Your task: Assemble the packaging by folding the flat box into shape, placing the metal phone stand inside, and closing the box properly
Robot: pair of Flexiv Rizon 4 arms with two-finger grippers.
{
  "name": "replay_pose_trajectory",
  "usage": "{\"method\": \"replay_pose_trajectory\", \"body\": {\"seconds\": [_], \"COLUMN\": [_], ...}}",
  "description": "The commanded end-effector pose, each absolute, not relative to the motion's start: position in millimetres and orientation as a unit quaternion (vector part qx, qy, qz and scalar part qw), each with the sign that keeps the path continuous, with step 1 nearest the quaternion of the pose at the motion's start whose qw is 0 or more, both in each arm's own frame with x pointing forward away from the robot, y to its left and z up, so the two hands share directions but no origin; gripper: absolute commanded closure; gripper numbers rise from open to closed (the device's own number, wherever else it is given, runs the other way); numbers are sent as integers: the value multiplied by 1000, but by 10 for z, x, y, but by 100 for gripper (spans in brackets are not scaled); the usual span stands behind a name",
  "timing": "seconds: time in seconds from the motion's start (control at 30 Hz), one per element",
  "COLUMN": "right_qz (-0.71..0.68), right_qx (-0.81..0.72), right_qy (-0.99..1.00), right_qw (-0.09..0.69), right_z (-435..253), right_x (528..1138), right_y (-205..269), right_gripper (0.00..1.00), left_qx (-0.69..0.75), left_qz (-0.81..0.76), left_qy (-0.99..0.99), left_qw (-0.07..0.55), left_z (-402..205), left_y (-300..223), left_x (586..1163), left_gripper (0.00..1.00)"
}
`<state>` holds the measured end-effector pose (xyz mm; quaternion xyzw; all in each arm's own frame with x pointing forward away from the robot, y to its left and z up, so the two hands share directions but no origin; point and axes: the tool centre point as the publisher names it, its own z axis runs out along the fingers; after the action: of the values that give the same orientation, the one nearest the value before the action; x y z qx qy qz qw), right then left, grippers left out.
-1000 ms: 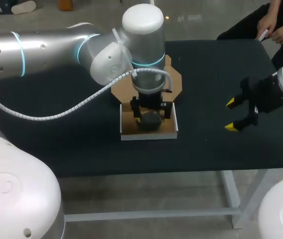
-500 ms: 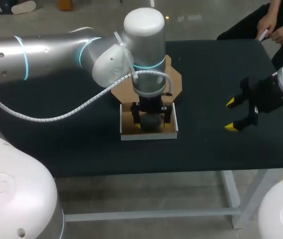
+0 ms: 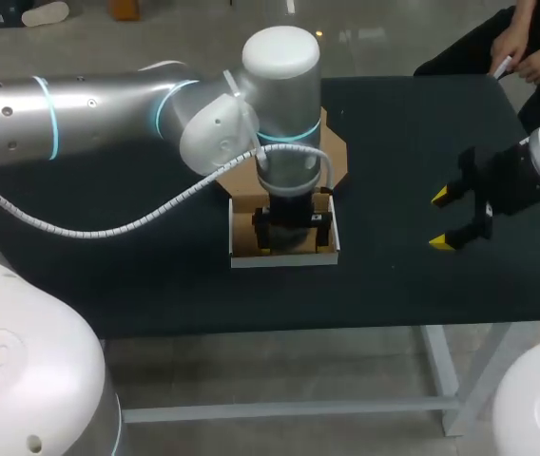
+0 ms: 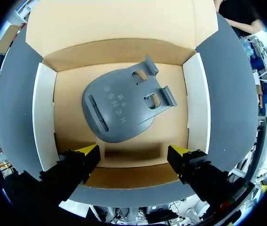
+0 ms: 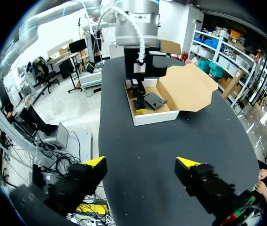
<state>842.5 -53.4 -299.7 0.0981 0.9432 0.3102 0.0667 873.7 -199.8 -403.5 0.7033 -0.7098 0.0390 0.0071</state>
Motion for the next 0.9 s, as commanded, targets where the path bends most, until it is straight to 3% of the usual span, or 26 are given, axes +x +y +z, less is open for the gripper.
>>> {"method": "replay_pose_trajectory", "body": {"seconds": [0.03, 0.9], "right_qz": [312, 312], "right_qx": [97, 97], "right_qy": [943, 943], "right_qw": [67, 67], "right_z": [-3000, -3000], "right_x": [8421, 8421], "right_y": [-544, -544], "right_gripper": [0, 0], "left_qx": [705, 715], "left_qz": [38, 30], "left_qy": [-708, -698], "left_qw": [2, 4], "left_z": [-4034, -4031], "left_y": [-2019, -2002], "left_x": [8682, 8249], "left_gripper": [0, 0]}}
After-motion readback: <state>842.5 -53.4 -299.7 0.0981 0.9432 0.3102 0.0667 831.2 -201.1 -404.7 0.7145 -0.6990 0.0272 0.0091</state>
